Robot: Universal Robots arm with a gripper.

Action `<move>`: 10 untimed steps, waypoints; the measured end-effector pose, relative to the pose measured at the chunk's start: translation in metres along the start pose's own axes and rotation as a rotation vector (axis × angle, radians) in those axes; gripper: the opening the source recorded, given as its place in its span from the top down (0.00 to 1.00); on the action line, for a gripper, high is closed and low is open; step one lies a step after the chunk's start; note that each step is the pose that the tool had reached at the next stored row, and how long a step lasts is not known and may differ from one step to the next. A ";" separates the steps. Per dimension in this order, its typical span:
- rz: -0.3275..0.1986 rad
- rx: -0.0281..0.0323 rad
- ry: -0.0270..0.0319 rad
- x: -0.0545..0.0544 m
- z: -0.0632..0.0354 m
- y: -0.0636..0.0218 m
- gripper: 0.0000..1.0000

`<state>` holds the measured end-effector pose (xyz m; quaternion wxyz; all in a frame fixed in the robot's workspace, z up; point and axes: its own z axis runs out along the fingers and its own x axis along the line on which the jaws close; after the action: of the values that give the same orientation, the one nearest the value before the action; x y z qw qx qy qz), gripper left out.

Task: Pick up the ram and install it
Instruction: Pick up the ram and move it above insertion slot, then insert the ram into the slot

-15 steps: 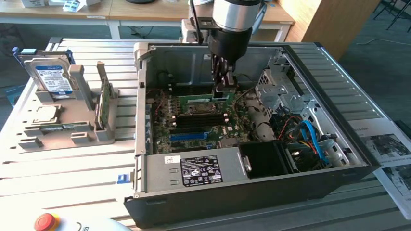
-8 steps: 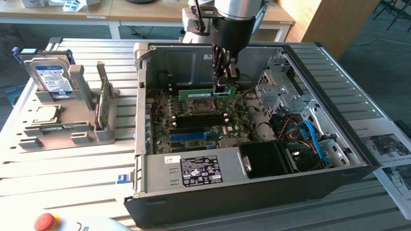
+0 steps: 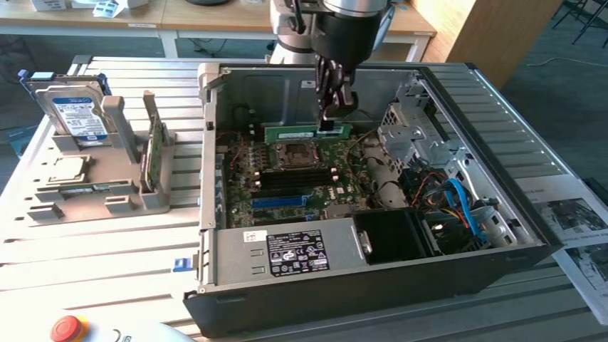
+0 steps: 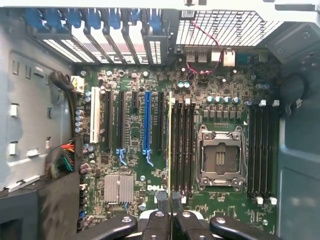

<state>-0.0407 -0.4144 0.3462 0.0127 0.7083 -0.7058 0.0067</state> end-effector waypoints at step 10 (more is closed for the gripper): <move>0.000 -0.0005 0.0032 0.000 -0.0035 0.0000 0.88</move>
<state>-0.0406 -0.4143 0.3497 0.0140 0.7083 -0.7057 0.0076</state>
